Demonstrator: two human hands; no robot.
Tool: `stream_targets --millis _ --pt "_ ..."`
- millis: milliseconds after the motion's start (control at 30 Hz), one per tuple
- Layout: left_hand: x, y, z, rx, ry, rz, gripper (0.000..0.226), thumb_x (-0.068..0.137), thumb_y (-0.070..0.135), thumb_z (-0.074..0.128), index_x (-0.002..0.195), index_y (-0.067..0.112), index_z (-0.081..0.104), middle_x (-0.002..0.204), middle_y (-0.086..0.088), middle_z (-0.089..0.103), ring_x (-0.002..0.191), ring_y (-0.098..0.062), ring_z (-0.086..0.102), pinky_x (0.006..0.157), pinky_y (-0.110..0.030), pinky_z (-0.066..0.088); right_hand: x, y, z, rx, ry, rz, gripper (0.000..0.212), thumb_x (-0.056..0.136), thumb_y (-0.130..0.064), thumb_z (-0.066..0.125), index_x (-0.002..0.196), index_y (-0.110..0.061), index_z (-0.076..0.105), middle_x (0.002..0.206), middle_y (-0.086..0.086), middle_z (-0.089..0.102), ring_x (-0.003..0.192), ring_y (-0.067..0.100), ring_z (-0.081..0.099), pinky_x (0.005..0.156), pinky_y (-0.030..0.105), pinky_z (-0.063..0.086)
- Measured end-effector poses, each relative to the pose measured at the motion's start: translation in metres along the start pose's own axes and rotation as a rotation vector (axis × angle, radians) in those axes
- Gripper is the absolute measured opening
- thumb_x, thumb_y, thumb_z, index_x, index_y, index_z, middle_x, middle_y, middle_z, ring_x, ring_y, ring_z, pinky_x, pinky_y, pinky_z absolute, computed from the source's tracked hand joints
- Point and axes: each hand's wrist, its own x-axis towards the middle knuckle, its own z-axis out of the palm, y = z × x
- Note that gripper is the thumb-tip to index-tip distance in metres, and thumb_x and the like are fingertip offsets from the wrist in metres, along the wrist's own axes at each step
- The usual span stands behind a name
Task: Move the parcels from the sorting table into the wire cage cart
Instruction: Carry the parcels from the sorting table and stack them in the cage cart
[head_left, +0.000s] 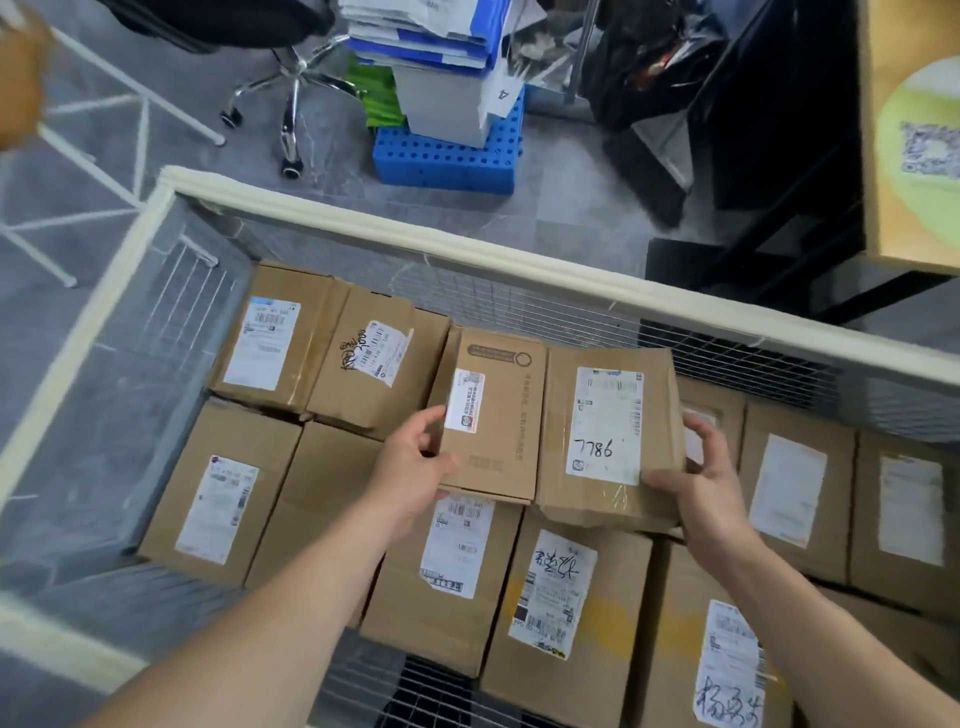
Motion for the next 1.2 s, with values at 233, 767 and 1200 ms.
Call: stream_targets --millis 233,767,1200 --pt "0.024 0.003 -0.048 0.0 0.046 0.004 0.056 0.092 -0.008 0.059 0.131 0.033 0.055 0.112 -0.003 0.069 0.101 -0.025 0.069 0.072 -0.041 0.058 0.017 -0.005 0.057 0.017 -0.029 -0.005 0.077 0.084 0.01 0.066 0.136 -0.039 0.04 0.115 0.008 0.063 0.1 0.034 0.065 0.073 0.049 0.059" --pt "0.085 -0.001 -0.067 0.373 0.159 0.1 0.05 0.088 -0.005 0.052 0.13 0.021 0.061 0.12 0.002 0.071 0.109 -0.019 0.066 0.098 -0.039 0.053 0.053 0.012 0.11 -0.079 0.078 -0.046 0.071 0.089 0.004 0.066 0.146 -0.032 0.044 0.115 0.0 0.067 0.102 0.023 0.066 0.083 0.045 0.059" --pt "0.063 0.019 -0.051 0.818 0.04 0.116 0.044 0.101 0.012 0.051 0.144 0.006 0.048 0.153 -0.007 0.042 0.137 -0.028 0.043 0.11 -0.035 0.035 0.036 0.015 0.098 -0.314 -0.01 -0.017 0.067 0.091 0.003 0.064 0.15 -0.02 0.045 0.136 -0.012 0.054 0.124 0.012 0.051 0.091 0.026 0.043"
